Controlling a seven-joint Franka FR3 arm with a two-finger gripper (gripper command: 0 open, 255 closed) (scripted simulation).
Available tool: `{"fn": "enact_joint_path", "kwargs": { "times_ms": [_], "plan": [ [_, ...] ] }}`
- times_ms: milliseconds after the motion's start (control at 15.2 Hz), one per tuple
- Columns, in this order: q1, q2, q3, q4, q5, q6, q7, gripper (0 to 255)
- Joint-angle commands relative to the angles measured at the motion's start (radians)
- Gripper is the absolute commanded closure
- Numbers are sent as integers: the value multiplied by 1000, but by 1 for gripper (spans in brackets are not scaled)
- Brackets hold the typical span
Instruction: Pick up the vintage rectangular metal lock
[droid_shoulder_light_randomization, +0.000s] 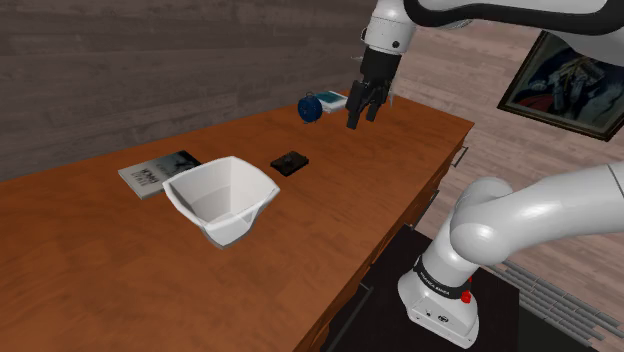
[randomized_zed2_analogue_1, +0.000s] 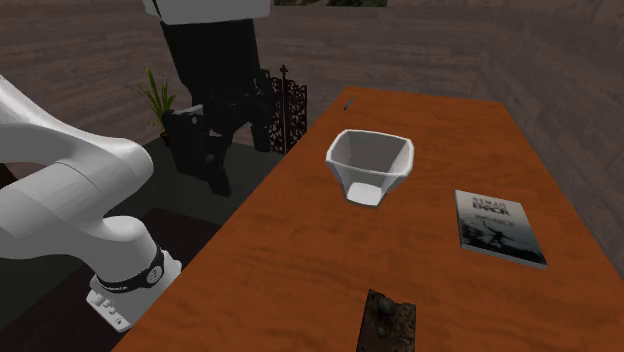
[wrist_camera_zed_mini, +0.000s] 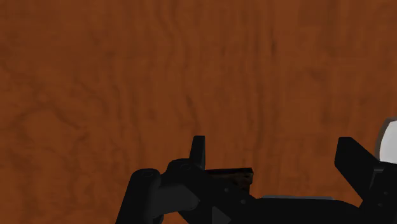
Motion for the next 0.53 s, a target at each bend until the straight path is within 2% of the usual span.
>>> {"fn": "enact_joint_path", "kwargs": {
  "times_ms": [0, 462],
  "plan": [
    [0, 0, 0, 0, 0, 0, 0, 0],
    [-7, 194, 49, -22, -52, 244, 8, 0]
  ]
}}
